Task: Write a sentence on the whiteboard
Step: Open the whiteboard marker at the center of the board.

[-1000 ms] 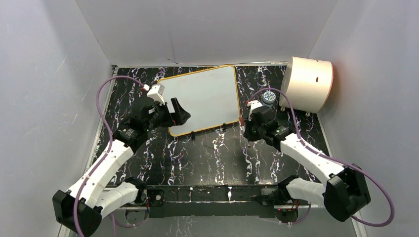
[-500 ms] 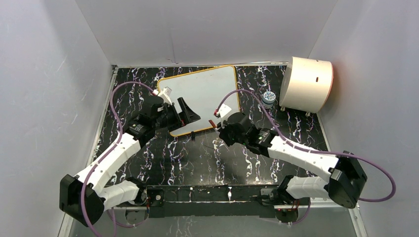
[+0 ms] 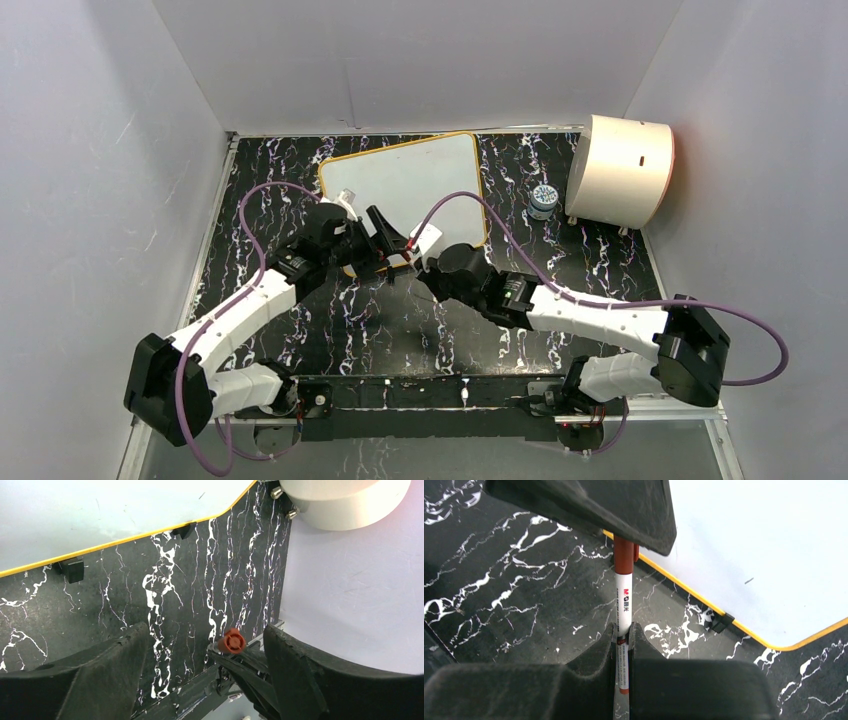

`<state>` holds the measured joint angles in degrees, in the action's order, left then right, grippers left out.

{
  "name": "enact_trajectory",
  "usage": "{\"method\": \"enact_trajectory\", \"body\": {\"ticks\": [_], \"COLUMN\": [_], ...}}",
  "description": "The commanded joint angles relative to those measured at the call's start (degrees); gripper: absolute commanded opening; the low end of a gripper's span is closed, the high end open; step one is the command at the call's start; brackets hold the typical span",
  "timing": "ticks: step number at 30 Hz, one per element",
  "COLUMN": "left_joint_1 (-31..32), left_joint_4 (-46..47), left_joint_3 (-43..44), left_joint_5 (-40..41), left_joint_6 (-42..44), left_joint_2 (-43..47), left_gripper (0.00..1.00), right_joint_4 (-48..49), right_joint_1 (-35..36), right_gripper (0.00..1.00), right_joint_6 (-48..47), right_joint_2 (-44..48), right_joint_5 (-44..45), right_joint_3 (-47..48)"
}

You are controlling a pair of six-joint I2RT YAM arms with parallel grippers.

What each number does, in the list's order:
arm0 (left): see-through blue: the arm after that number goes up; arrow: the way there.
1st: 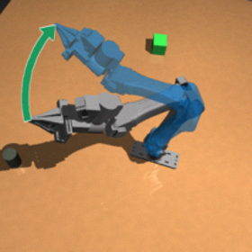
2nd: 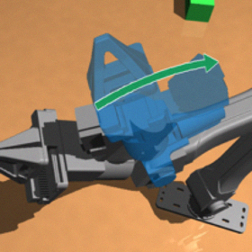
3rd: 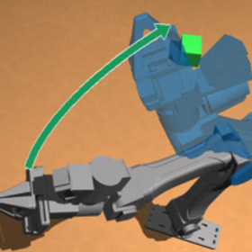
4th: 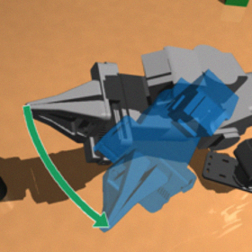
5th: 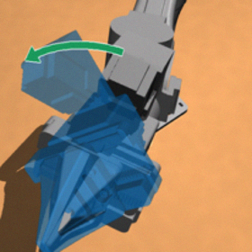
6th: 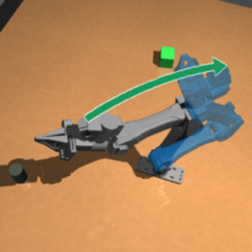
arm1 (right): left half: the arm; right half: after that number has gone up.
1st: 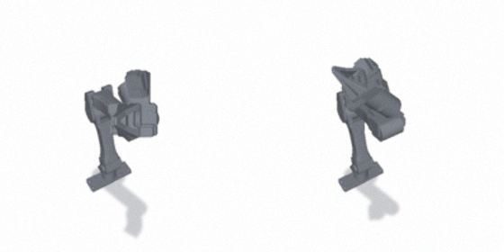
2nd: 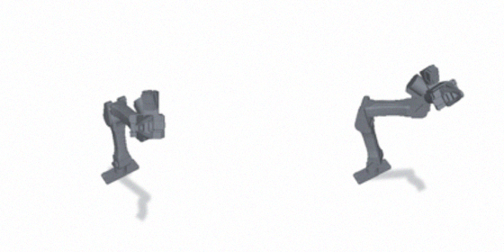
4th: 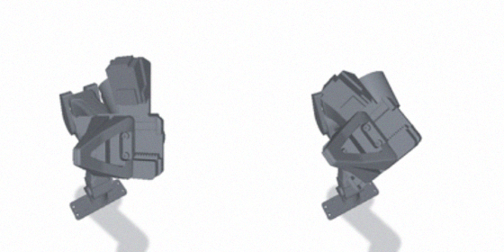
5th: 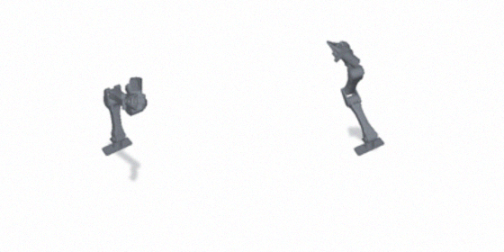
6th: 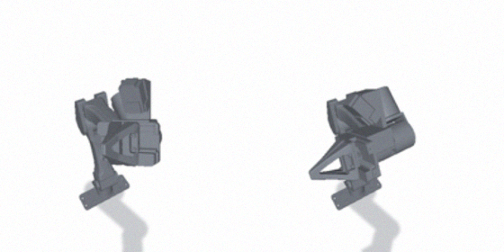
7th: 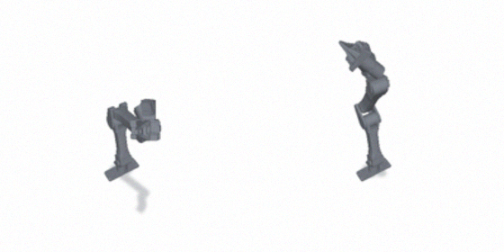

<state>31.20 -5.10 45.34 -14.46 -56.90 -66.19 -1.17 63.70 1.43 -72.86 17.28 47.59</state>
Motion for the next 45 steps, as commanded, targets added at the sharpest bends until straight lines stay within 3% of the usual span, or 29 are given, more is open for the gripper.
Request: {"method": "enact_trajectory", "body": {"ticks": [1, 4, 8, 12, 18, 22, 26, 34, 40, 45], "left_joint_1": [0.59, 0.95, 1.13, 1.21, 1.23, 1.23, 1.18, 0.62, 0.62, 0.62], "left_joint_4": [3.01, 3.46, 3.74, 4.00, 4.84, 7.06, 9.76, 18.28, 23.94, 29.96], "left_joint_3": [-0.40, -0.04, -0.29, -0.51, -1.55, -2.14, -5.00, -11.45, -15.23, -18.09], "left_joint_5": [1.85, 1.72, 1.10, 0.63, 1.26, 1.01, 2.41, 2.45, 3.75, 3.97], "left_joint_6": [-2.09, -1.88, -2.30, -3.00, -4.28, -5.33, -7.87, -16.79, -22.31, -26.56], "left_joint_2": [-0.26, -0.56, -0.69, -0.48, 0.42, 1.61, 4.73, 8.76, 11.62, 11.78], "left_gripper": [0.76, 0.67, 0.47, 0.36, 0.00, 0.00, 0.00, 0.00, 0.00, 0.00], "right_joint_4": [7.01, 7.66, 9.66, 11.20, 12.41, 14.01, 13.49, 19.91, 30.53, 35.96], "right_joint_1": [1.47, 1.90, 2.00, 2.08, 1.99, 2.04, 1.50, -4.77, -10.82, -13.33], "right_gripper": [0.00, 0.00, 0.00, 0.00, 0.00, 0.03, 0.24, 0.55, 0.61, 0.62], "right_joint_6": [-0.73, -0.73, -0.68, -0.35, 0.40, 3.54, 6.09, 16.02, 27.08, 33.36], "right_joint_2": [-0.92, -1.75, -2.24, -3.09, -2.93, -1.52, -0.02, 8.31, 14.75, 15.69], "right_joint_5": [2.43, 3.20, 5.52, 7.15, 6.31, 4.83, 1.33, -10.75, -18.58, -19.74], "right_joint_3": [1.90, 1.77, 0.66, 0.17, -0.41, -2.27, -2.88, -8.30, -16.04, -19.46]}}
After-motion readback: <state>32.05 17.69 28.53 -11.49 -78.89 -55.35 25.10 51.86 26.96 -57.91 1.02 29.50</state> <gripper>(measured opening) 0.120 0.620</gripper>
